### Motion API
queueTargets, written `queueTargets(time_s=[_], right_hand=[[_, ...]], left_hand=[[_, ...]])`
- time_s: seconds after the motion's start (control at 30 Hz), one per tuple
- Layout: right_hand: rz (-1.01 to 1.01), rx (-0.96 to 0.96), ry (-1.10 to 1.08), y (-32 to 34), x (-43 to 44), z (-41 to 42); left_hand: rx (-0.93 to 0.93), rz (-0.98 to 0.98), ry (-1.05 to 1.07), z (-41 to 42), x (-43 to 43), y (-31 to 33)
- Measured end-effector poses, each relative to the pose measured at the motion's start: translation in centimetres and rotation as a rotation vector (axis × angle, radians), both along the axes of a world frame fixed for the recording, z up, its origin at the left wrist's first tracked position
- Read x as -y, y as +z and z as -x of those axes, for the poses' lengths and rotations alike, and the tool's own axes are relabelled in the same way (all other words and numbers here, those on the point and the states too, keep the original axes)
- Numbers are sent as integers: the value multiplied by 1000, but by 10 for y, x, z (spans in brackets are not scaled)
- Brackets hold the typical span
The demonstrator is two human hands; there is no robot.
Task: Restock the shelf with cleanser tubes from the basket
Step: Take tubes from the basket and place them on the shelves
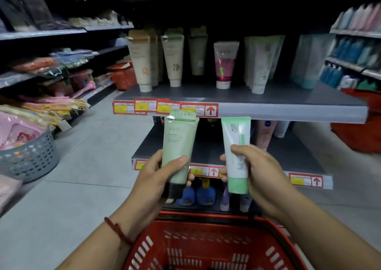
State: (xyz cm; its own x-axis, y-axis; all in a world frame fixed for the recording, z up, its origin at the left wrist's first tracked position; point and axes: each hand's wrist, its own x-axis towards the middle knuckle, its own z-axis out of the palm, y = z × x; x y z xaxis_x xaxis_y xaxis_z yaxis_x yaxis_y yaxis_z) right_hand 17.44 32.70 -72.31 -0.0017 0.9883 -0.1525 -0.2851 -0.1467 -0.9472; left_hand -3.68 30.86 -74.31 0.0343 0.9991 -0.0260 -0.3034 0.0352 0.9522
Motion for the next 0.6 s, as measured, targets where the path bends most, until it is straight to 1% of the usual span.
queueTargets(time_s=[0.2,0.37,0.43,0.53,0.6], right_hand=[[-81,1,33,49,-9,14],[-132,9,18,89,-28,21],[-150,9,13,102,-37,21],[-175,24,-9,118,-53,20],[-187,43,-20,123,-65,19]], left_hand=[[-77,-84,3,-3,-12,50],[-115,-146,20,-2,-38,84],[-112,-158,44,-2,-51,97],[-55,-161,77,0,-76,114],[-60,-156,84,0,-97,124]])
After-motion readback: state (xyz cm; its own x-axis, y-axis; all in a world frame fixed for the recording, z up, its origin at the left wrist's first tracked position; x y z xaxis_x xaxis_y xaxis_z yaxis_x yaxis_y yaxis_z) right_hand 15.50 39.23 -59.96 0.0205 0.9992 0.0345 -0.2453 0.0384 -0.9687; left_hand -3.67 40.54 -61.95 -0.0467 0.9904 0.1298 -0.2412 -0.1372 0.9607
